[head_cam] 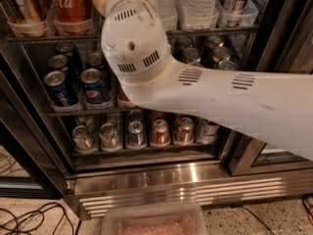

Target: Pick green can from top shelf of fridge

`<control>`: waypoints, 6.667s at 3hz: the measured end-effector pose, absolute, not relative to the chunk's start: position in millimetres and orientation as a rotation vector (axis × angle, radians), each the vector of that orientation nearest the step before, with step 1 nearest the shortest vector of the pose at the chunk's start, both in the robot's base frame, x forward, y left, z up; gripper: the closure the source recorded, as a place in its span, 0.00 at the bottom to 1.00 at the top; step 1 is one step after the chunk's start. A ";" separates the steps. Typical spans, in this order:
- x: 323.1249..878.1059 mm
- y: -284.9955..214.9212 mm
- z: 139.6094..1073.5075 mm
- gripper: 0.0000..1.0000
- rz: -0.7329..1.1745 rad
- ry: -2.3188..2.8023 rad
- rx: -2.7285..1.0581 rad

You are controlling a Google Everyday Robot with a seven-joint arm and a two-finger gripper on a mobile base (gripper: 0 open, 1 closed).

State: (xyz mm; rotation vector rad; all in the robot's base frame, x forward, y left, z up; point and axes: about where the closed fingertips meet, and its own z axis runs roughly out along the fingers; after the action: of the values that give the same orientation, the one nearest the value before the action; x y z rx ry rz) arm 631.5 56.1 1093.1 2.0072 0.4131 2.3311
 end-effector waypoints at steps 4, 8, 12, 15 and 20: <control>617.7 51.2 1108.6 0.59 2.319 0.436 1.866; 600.3 57.1 1111.3 0.54 2.325 0.438 1.902; 598.1 67.4 1129.1 0.34 2.331 0.585 1.945; 574.1 94.5 1171.0 0.33 2.459 0.628 2.022; 553.7 112.9 1221.4 0.12 2.898 -0.031 2.291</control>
Offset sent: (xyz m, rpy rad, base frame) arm -0.0099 -0.0056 0.0257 -0.1004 -0.1192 -0.0460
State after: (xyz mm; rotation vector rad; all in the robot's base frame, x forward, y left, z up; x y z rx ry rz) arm 553.7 112.9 1221.4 2.2905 -0.0307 2.8977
